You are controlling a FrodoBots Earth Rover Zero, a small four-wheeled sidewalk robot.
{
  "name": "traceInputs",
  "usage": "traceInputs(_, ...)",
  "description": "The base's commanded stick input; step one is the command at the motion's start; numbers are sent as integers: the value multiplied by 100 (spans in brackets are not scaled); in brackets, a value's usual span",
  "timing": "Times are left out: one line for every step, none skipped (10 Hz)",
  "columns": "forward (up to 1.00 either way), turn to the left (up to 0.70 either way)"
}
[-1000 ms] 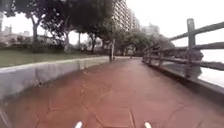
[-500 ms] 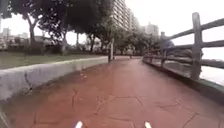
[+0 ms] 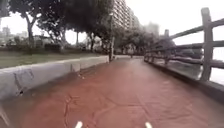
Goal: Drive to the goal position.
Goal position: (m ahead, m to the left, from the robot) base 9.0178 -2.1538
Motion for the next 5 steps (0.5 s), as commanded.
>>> traceInputs(50,0)
traceInputs(50,0)
traceInputs(50,0)
traceInputs(50,0)
traceInputs(50,0)
